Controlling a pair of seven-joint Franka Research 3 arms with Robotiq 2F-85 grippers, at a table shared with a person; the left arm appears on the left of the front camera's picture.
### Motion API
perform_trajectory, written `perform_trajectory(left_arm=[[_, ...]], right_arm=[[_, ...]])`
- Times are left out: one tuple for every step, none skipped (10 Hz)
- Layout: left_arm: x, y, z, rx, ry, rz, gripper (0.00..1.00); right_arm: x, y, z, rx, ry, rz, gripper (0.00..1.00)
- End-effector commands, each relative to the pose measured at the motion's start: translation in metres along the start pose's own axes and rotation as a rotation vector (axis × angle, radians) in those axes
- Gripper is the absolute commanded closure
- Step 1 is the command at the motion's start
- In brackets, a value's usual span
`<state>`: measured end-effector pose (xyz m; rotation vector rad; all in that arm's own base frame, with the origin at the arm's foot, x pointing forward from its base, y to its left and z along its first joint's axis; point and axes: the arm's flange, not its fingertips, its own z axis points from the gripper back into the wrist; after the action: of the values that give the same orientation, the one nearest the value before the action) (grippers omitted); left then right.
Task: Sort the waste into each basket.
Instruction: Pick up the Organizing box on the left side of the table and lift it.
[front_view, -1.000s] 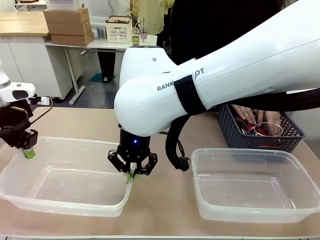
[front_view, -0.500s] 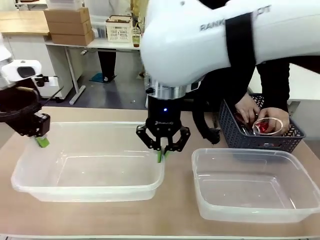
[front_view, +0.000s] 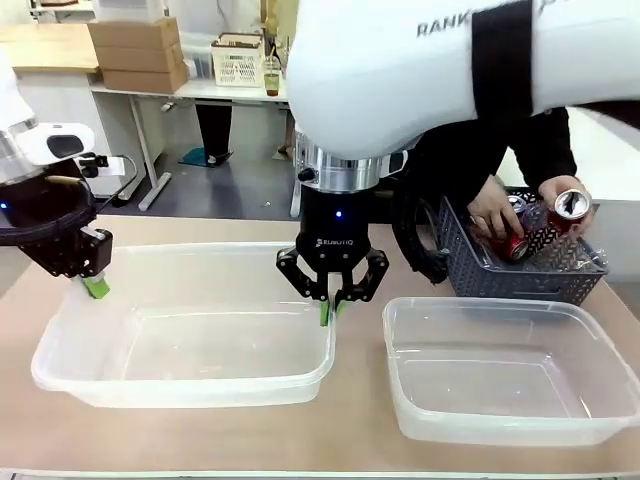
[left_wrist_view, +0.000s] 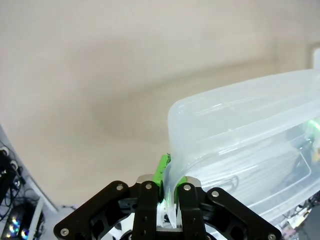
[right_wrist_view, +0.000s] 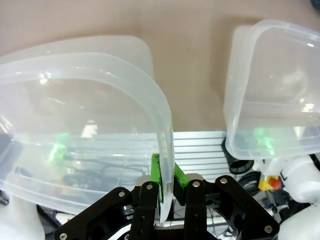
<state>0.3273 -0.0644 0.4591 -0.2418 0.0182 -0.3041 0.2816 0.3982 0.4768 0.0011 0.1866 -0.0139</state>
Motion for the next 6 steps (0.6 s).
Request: perform_trajectory(left_arm=[[0.024, -0.025, 0.012, -0.064, -0.027, 0.124, 0.93], [0.04, -0.051, 0.016, -0.077, -0.01, 0.243, 0.93], [0.055, -0.079, 0.017, -0.058, 0.01, 0.313, 0.93], [0.072, -0.103, 0.019, -0.026, 0.018, 0.378, 0.93], [0.088, -0.125, 0.018, 0.021, 0.011, 0.409, 0.93], [0.099, -0.141, 0.019, 0.028, -0.003, 0.424, 0.93]], right_arm=[[0.016, -0.02, 0.001, -0.006, 0.011, 0.017, 0.94], [0.023, -0.039, 0.007, -0.023, 0.022, -0.004, 0.94], [0.024, -0.058, 0.02, -0.058, 0.043, -0.015, 0.94], [0.022, -0.077, 0.031, -0.086, 0.051, 0.036, 0.94], [0.02, -0.102, 0.04, -0.081, 0.036, 0.059, 0.94], [0.021, -0.125, 0.046, -0.07, 0.029, 0.038, 0.94]])
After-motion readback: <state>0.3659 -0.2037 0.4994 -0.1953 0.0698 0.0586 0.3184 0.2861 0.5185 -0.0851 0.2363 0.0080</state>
